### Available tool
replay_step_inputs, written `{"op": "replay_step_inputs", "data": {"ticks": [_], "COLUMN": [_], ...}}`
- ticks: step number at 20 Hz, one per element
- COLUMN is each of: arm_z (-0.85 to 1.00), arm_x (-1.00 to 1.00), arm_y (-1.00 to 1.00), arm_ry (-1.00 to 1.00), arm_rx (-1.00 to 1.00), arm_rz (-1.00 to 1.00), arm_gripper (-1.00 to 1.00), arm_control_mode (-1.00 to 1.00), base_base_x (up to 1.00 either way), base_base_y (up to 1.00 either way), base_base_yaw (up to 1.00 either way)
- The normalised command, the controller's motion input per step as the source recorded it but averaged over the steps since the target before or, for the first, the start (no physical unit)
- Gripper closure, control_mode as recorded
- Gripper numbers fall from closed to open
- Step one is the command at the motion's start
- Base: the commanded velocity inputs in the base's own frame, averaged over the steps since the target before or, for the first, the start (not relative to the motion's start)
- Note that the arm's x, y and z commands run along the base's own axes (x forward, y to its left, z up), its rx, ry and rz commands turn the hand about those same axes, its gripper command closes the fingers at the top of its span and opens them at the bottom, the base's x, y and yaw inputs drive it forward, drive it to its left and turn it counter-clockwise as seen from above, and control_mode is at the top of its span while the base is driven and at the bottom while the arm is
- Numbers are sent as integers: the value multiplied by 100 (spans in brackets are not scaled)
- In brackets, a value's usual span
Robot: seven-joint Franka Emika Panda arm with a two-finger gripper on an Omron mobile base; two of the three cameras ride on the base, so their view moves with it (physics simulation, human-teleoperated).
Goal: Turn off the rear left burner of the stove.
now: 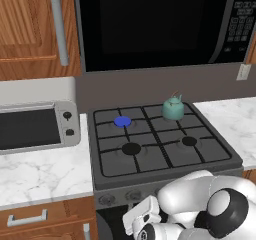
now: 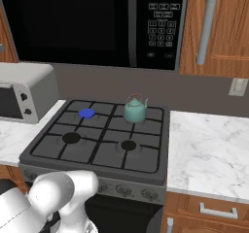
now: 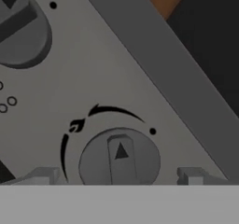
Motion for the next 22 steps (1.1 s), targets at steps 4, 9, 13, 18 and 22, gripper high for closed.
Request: {"op": "replay_step_inputs", "data": {"ticks": [4, 9, 13, 18, 22], "arm_z": [48, 50, 26, 2, 0], "arm_x": [4, 5, 23, 44, 32], "arm_y": [-10, -12, -24, -19, -20], "arm_ry": [0, 0, 6, 18, 22], "arm_rx": [0, 0, 0, 0, 0], "arm_rz": [0, 0, 0, 0, 0], "arm_gripper": [-100, -100, -100, -100, -100], "arm_control_mode": [-100, -100, -100, -100, -100], "base_base_x": [0, 0, 0, 0, 0], "base_base_y": [0, 0, 0, 0, 0], "base_base_yaw": [0, 0, 0, 0, 0]}}
